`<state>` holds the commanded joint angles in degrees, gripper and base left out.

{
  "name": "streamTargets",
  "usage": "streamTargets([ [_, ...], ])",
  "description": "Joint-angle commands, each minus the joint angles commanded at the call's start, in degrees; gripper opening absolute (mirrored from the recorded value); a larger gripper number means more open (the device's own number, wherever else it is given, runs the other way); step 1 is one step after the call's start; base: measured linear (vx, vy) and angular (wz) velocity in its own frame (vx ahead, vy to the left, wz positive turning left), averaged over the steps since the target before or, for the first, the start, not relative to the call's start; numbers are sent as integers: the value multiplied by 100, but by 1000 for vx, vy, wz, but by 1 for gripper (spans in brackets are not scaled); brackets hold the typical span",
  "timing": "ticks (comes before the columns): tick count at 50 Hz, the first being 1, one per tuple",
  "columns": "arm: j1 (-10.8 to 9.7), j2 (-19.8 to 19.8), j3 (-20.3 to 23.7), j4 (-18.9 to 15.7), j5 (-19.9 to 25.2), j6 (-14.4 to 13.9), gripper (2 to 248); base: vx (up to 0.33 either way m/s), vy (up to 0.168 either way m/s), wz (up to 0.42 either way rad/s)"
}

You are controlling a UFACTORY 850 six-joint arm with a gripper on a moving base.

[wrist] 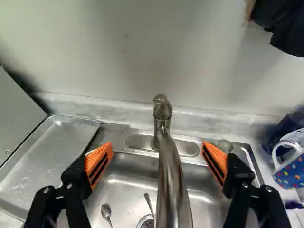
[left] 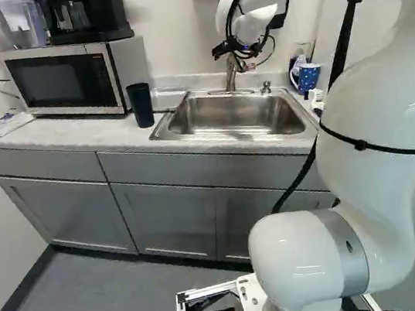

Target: Rinse the cup and place it in the tray

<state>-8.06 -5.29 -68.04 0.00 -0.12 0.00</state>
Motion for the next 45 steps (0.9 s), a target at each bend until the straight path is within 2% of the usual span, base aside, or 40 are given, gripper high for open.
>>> streamTargets([
  [28,355,-457,-489,0,20,0,247,0,0,0],
  [45,433,-806,-876,0,123,0,247,0,0,0],
])
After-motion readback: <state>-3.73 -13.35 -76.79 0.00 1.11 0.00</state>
